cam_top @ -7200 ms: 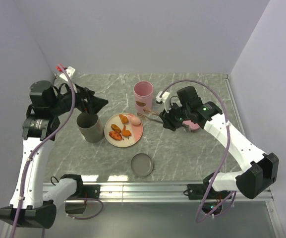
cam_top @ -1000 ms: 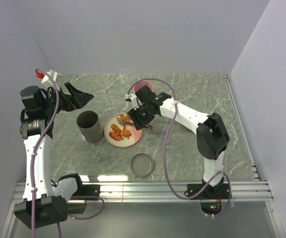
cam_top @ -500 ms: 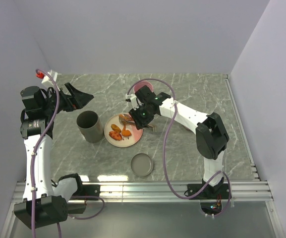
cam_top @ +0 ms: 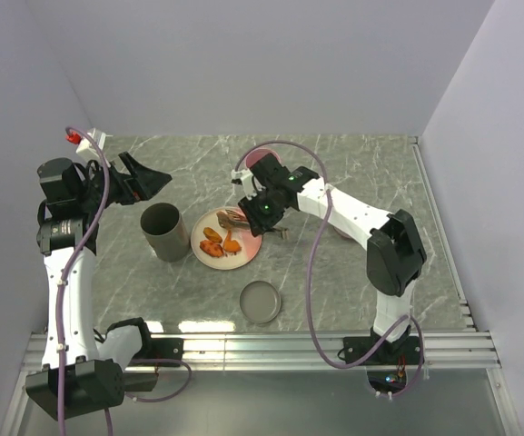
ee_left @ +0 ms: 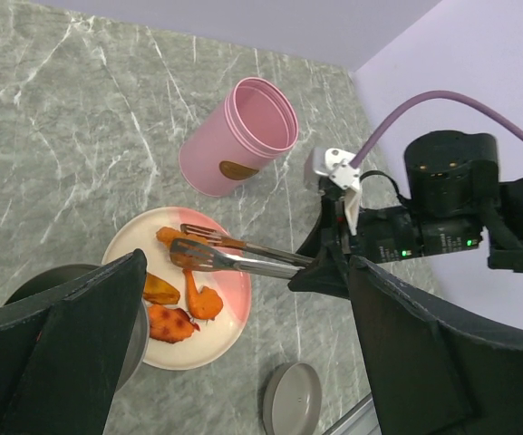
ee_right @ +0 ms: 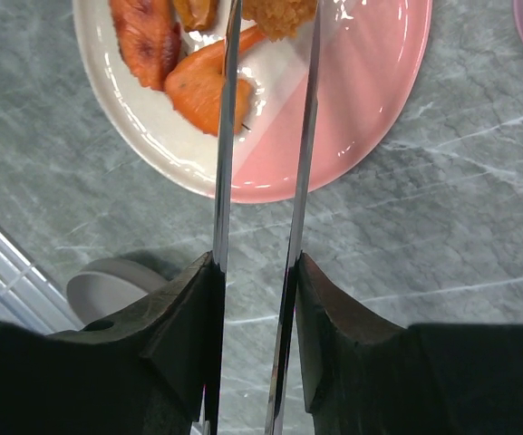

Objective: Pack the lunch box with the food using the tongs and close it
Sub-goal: Pick up the fake food from the plate, then place the fake food in the packing box.

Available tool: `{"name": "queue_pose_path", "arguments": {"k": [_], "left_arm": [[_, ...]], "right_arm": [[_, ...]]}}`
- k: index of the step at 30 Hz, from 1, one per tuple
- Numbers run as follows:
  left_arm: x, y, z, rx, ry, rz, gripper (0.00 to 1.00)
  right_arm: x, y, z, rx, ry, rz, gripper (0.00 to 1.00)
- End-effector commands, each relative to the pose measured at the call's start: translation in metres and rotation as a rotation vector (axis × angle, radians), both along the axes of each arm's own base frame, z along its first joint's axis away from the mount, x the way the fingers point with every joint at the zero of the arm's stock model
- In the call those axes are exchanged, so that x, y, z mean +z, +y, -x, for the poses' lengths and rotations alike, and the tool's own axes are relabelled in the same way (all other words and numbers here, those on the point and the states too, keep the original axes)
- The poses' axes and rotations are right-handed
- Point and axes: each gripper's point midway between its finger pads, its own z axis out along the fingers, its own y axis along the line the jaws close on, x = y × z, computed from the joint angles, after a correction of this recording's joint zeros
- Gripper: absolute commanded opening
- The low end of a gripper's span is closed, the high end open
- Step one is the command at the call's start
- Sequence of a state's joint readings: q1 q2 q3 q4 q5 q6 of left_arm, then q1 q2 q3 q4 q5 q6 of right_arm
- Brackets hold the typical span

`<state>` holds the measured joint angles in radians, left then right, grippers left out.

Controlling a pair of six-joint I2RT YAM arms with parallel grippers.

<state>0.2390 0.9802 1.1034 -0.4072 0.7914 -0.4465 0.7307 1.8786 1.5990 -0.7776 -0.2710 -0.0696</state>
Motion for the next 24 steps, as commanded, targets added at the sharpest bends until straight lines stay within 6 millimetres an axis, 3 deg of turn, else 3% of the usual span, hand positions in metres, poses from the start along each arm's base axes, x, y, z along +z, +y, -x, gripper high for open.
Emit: {"name": "queue_pose_path", "arguments": {"k": [1, 10, 17, 24], "left_arm": [[0.011, -0.001, 0.004, -0.013, -0.055, -0.014, 0.99], [0.014, -0.001, 0.004, -0.007, -0.056, -0.010, 0.99], [0.030, 0.001, 0.005, -0.005, -0.071, 0.041, 0.99], [0.034, 0.012, -0.001, 0.017, -0.045, 0.128, 1.00]], "right_arm": [[0.054, 0.007, -0.005, 0.018, -0.106, -0.090, 0.31], [0.089, 0.001, -0.004, 0.023, -0.163, -0.131, 0.31], [0.132, -0.004, 0.008, 0.063, -0.241, -0.214, 0.30], [0.175, 0.012, 0.016, 0.115, -0.284, -0.300, 0.31]]}}
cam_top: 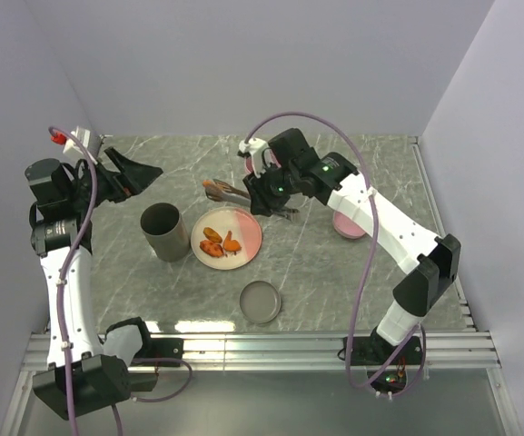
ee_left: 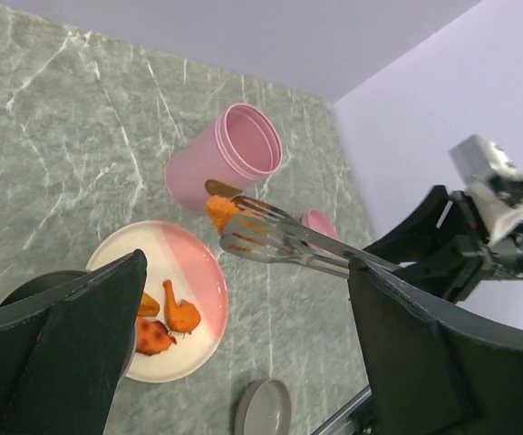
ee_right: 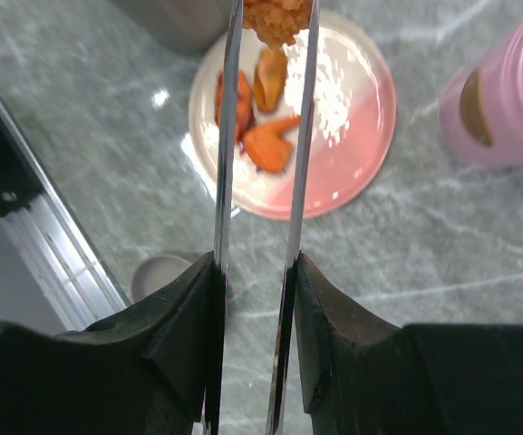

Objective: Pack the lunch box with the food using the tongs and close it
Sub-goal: Place the fake food in the packing box.

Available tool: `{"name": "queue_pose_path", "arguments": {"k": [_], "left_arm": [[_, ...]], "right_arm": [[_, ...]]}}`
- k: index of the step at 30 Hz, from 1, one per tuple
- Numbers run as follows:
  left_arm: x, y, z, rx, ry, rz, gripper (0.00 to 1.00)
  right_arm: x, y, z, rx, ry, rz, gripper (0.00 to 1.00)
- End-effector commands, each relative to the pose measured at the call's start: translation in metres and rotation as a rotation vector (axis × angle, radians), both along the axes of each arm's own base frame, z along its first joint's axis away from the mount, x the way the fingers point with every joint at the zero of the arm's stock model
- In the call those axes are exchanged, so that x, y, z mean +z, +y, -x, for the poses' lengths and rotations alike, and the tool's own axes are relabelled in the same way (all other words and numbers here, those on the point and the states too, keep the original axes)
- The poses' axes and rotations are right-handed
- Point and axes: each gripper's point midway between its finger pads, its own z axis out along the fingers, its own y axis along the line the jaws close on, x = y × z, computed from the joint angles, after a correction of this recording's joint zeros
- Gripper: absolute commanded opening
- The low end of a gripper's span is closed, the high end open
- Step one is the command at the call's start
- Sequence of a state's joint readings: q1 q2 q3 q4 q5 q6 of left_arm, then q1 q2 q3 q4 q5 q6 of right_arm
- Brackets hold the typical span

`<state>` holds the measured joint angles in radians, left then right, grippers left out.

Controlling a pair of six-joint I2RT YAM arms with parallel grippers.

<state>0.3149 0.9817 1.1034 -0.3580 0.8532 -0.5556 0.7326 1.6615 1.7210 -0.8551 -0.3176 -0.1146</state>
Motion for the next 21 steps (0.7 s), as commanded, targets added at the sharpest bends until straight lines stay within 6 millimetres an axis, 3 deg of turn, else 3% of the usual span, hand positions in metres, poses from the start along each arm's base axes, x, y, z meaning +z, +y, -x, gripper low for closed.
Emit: {"name": "queue_pose_path", "arguments": {"k": [1, 6, 12, 21], "left_arm": [[0.021, 0.004, -0.001, 0.001, -0.051, 0.043, 1.00], [0.023, 0.011, 0.001, 0.030, -0.068, 0.039, 0.99], [0.027, 0.018, 0.003, 0.057, -0.052, 0.095, 0.99], [0.021, 0.027, 0.000, 0.072, -0.029, 0.161, 0.99]], "right_arm": [[0.053, 0.017, 0.006, 0.063, -0.093, -0.114, 0.31], [0.067, 0.047, 0.019, 0.141, -0.095, -0.144, 0.33], [0.058, 0.081, 0.033, 0.194, -0.107, -0.113, 0.36], [0.039, 0.112, 0.039, 0.231, -0.124, -0.064, 0.38]]}}
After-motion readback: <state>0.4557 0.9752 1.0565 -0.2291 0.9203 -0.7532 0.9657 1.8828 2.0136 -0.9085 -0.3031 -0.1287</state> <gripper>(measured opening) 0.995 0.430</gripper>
